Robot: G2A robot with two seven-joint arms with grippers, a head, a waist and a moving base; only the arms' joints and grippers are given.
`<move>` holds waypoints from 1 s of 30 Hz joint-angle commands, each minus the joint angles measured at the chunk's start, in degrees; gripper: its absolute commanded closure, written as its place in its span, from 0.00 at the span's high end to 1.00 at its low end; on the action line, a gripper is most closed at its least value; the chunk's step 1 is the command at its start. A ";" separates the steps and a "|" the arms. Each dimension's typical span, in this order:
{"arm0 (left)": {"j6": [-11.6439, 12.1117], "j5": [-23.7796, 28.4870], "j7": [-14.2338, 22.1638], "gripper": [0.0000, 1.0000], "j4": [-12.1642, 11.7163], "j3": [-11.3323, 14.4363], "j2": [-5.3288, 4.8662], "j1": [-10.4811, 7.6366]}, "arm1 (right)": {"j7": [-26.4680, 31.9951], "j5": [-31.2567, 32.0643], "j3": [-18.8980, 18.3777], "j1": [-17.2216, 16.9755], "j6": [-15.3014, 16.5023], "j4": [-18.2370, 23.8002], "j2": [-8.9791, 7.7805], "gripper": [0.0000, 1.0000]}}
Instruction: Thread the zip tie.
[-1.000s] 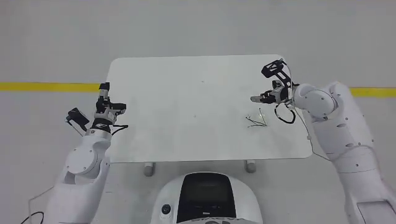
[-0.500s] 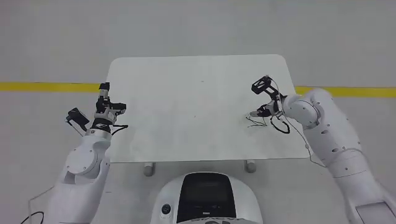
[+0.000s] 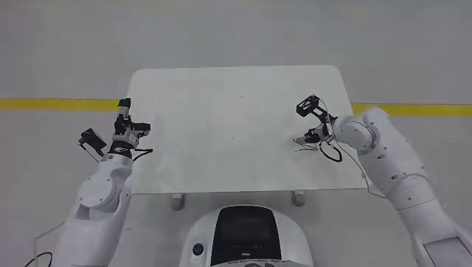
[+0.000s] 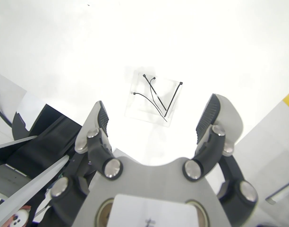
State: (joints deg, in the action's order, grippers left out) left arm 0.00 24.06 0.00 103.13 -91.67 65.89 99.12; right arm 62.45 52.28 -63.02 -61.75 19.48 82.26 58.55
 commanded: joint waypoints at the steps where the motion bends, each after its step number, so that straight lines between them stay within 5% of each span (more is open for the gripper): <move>1: 0.00 0.00 0.00 1.00 0.00 0.00 0.00 0.00 | 0.00 0.00 0.00 0.00 0.00 0.00 0.00 1.00; 7: 0.00 0.00 0.00 1.00 0.00 0.00 0.00 0.00 | 1.05 5.18 2.78 -0.69 0.00 3.64 -1.22 1.00; 14: 0.00 0.00 0.00 1.00 0.00 0.00 0.00 0.00 | 7.56 2.73 12.14 4.06 0.00 5.03 -4.21 1.00; 25: 0.00 0.00 0.00 1.00 0.00 0.00 0.00 0.00 | 5.66 1.21 12.32 4.10 0.00 4.36 -4.29 1.00; 30: 0.00 0.00 0.00 1.00 0.00 0.00 0.00 0.00 | 6.75 -0.11 14.76 6.94 0.00 1.90 -4.06 1.00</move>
State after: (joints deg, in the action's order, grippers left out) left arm 0.00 24.06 0.00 103.13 -91.67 65.89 99.12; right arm 68.90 52.55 -48.91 -55.57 19.48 85.03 54.40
